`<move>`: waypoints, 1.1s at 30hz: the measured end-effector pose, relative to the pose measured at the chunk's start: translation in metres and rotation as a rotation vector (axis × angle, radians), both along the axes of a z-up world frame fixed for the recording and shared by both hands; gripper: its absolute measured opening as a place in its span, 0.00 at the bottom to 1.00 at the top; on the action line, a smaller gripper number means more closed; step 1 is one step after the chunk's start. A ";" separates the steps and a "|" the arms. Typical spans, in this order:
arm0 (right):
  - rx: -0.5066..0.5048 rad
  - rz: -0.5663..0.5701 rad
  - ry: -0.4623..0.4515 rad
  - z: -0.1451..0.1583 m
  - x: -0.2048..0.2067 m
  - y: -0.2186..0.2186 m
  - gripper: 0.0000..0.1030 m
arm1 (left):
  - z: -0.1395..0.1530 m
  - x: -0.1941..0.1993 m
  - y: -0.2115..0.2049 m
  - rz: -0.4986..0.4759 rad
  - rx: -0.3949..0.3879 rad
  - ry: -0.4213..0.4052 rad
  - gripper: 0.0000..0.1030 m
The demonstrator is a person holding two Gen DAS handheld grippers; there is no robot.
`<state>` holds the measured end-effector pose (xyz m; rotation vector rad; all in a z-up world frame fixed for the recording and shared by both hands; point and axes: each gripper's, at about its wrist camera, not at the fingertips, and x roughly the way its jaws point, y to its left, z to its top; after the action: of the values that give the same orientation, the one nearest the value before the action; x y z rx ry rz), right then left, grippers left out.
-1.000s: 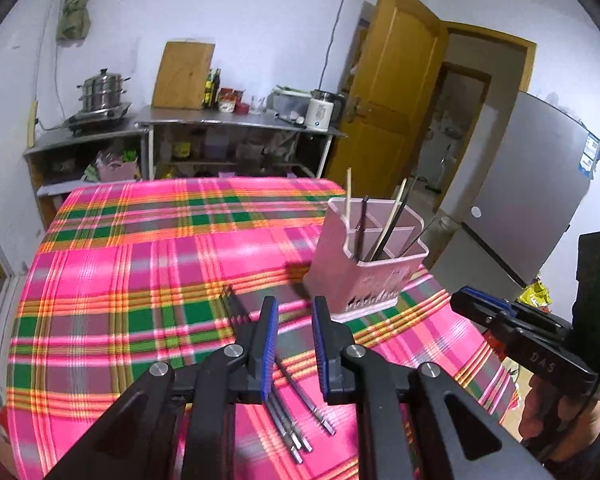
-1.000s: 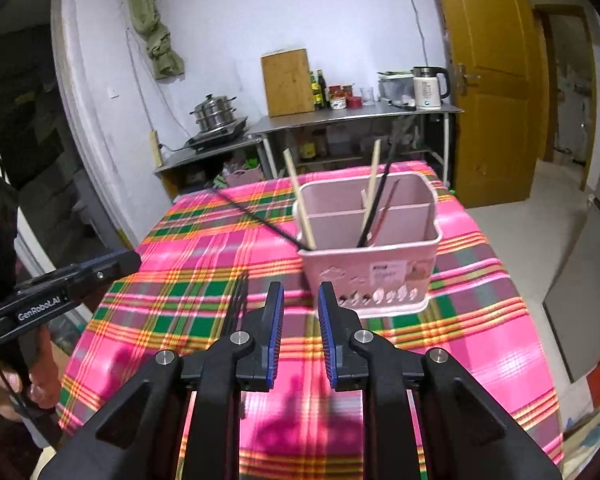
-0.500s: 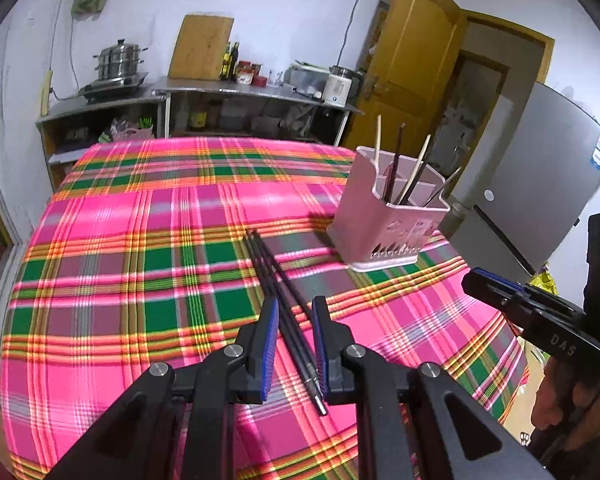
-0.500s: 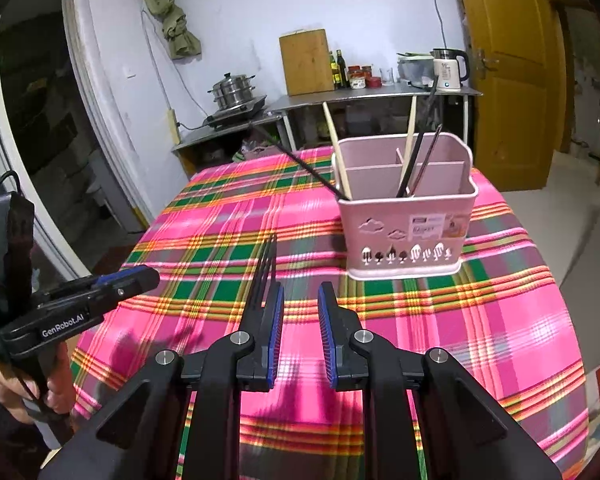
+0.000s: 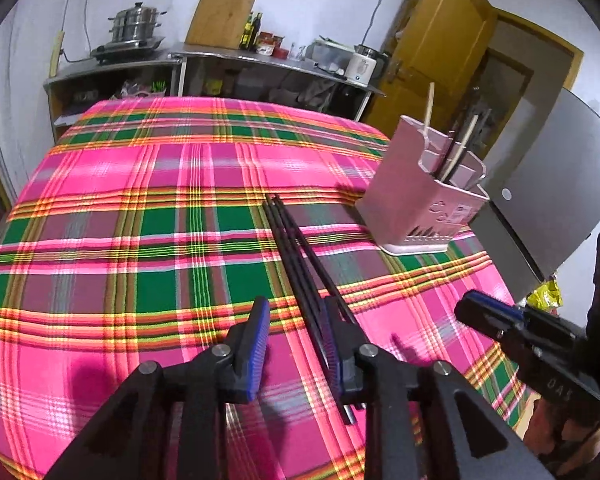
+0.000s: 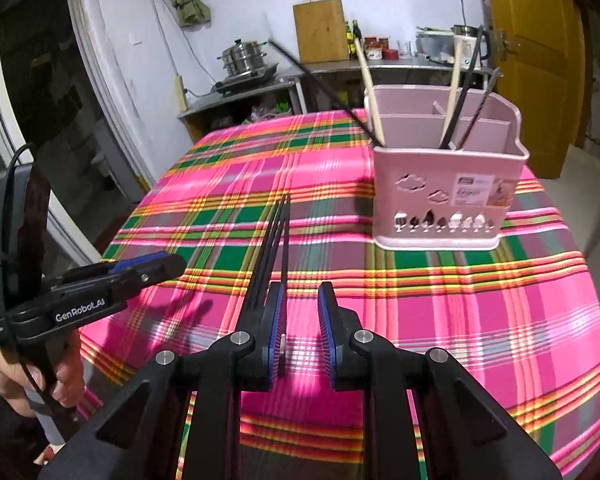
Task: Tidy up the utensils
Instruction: 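Close right tool on dark chopsticks from the pile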
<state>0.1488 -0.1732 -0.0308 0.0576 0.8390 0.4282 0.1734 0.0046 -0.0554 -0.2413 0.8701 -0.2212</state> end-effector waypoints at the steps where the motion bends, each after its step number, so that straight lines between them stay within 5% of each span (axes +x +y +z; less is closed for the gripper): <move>1: -0.001 0.004 0.007 -0.004 0.003 0.002 0.18 | -0.003 0.005 0.000 0.002 0.000 0.006 0.25; 24: -0.024 0.098 0.126 -0.071 0.069 0.052 0.17 | -0.039 0.054 0.008 0.047 -0.013 0.065 0.25; 28: -0.039 0.080 0.122 -0.073 0.071 0.052 0.07 | -0.041 0.060 0.005 0.047 -0.013 0.068 0.25; 33: -0.024 0.037 0.130 -0.073 0.068 0.041 0.07 | -0.046 0.068 -0.003 0.038 -0.007 0.077 0.25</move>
<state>0.2172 -0.1323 -0.1035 0.0481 0.9745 0.4522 0.2415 0.0015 -0.1009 -0.2744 0.9405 -0.1801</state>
